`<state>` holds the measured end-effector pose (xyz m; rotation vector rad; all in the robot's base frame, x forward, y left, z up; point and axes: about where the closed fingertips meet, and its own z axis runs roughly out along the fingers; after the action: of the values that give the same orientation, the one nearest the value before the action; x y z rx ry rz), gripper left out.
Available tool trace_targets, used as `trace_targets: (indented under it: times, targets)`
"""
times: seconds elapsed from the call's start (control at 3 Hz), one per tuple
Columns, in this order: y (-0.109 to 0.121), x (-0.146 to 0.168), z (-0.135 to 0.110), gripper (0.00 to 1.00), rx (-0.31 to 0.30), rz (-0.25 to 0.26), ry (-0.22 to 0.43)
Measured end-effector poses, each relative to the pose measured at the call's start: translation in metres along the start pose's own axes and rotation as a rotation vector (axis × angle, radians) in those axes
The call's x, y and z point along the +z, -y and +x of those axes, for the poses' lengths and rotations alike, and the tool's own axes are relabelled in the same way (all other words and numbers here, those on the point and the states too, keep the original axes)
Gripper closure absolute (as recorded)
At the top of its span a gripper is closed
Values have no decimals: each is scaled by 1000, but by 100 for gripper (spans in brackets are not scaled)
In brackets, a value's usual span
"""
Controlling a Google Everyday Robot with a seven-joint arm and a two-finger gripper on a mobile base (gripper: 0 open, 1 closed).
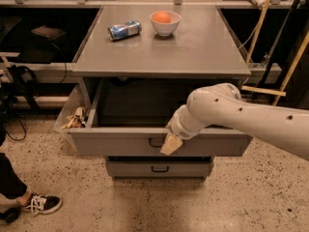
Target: Open top drawer
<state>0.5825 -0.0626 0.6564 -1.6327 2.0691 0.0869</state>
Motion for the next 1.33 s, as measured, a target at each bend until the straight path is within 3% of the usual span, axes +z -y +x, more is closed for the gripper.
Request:
trace_targets:
  times: [1.33]
  targets:
    - [-19,-7,4,100,5,11,9]
